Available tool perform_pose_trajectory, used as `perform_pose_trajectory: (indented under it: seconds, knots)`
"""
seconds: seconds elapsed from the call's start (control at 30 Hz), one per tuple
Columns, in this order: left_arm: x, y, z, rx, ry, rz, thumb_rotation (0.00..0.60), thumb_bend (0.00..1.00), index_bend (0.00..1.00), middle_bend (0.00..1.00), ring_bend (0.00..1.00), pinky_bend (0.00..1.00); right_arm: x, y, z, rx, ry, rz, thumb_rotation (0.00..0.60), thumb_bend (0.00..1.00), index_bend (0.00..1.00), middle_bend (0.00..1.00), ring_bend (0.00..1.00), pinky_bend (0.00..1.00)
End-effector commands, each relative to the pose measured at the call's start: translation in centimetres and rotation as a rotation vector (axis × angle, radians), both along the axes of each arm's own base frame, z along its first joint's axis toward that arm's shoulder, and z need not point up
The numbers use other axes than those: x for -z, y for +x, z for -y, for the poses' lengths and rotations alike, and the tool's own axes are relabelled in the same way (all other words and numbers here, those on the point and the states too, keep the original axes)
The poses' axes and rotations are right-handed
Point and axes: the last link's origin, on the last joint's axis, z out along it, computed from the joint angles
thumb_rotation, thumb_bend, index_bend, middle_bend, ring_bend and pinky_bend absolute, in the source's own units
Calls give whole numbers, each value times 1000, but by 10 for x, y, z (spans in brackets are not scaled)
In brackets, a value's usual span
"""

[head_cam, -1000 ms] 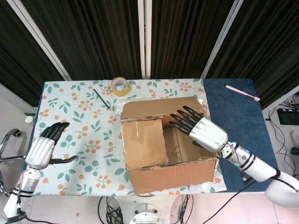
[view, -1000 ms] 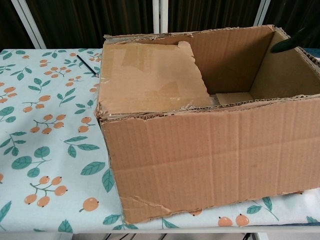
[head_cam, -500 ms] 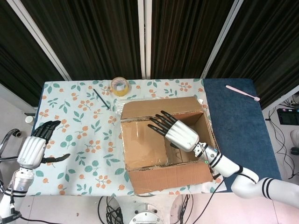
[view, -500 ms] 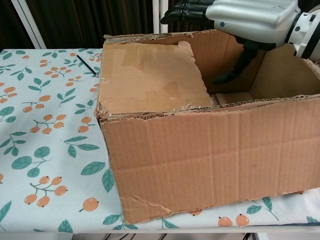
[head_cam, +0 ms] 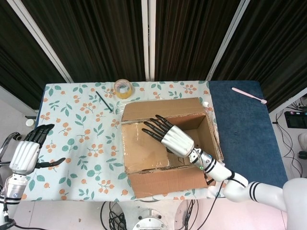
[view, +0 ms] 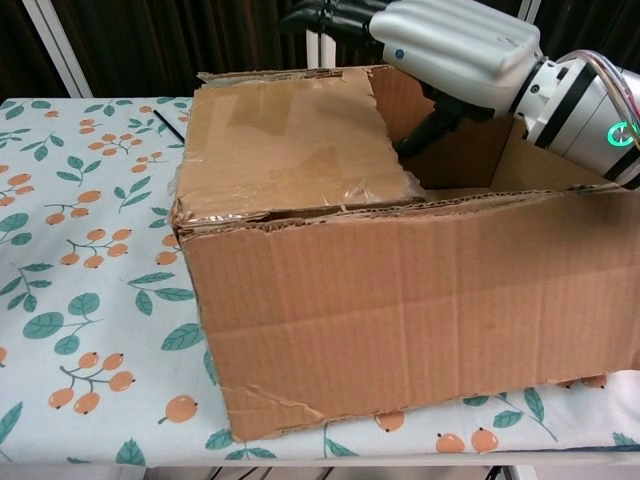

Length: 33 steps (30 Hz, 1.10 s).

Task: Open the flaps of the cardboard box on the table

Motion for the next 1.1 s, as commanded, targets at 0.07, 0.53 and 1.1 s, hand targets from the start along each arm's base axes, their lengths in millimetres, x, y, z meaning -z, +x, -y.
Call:
perform_pose_trajectory:
  seconds: [0.07,0.53,1.1]
  knots:
    - [-2,0,1,1,4,2,350,0,87,109,97,199,-4,14,1,-30,-4,116,600,208,0,0,0,0]
    - [-6,0,2,0,19,5,350,0,87,109,97,199,-21,103,-5,-149,-10,224,600,209,0,0,0,0]
    - [-15,-9,3,-28,39,-3,350,0,87,109,97,200,29,181,-14,-154,44,229,600,194,0,0,0,0]
